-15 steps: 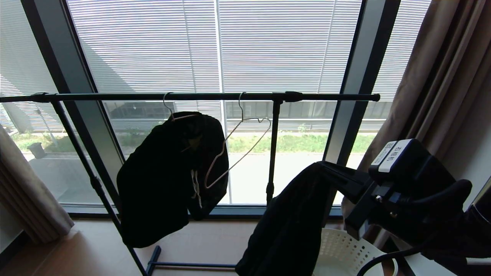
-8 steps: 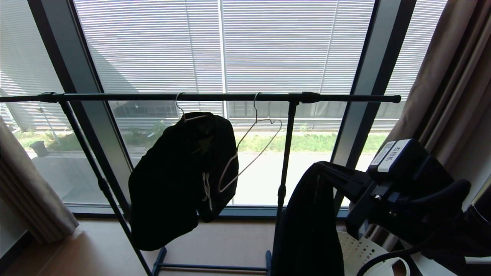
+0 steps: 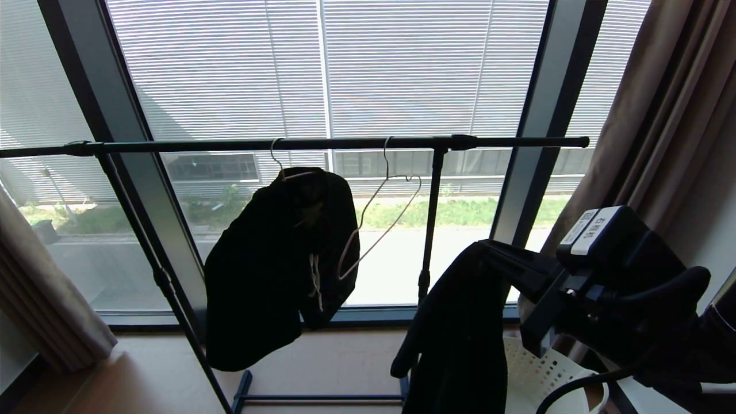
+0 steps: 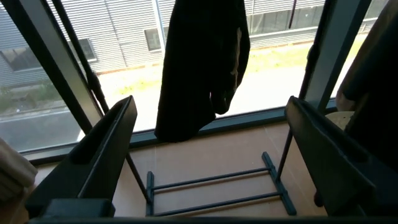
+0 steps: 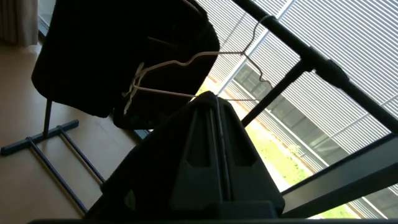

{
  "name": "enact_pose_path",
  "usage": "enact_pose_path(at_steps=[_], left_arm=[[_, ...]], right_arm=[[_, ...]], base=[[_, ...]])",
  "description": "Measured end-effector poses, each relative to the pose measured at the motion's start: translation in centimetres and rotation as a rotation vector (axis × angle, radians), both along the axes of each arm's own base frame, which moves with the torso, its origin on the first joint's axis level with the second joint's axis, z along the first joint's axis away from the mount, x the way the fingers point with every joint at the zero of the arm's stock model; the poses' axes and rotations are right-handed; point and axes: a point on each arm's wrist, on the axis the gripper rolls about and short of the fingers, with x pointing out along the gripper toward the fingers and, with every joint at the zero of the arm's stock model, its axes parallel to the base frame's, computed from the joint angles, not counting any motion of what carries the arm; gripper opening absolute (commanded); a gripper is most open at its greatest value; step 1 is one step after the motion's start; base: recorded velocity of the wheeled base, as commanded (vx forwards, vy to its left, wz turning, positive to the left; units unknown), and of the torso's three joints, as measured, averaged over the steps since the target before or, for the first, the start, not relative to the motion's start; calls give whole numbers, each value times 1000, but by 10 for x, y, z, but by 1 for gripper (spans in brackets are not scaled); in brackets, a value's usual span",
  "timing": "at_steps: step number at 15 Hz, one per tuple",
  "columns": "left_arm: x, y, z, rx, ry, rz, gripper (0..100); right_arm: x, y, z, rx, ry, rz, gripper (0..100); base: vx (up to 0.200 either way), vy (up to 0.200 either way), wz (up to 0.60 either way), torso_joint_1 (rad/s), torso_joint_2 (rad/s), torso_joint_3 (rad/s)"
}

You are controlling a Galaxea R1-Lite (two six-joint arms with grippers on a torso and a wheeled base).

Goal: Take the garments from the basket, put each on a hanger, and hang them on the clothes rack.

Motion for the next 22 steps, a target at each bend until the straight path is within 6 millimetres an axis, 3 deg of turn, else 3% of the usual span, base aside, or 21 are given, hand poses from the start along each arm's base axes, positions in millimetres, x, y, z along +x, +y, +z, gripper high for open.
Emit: enact_pose_path(at_steps=[3,8,22], left_arm=[[0,0,0,1,0,0,100],[0,0,0,1,-1,0,100],[4,0,2,1,63,-15,100]], right_arm=[[0,0,0,-2,2,-1,0],[1,0,0,-1,1,-2,0],[11,10,-4,-9,16,-77,0]], base=[[0,0,0,0,0,0],[-200,0,0,12,6,-2],[0,0,0,0,0,0]])
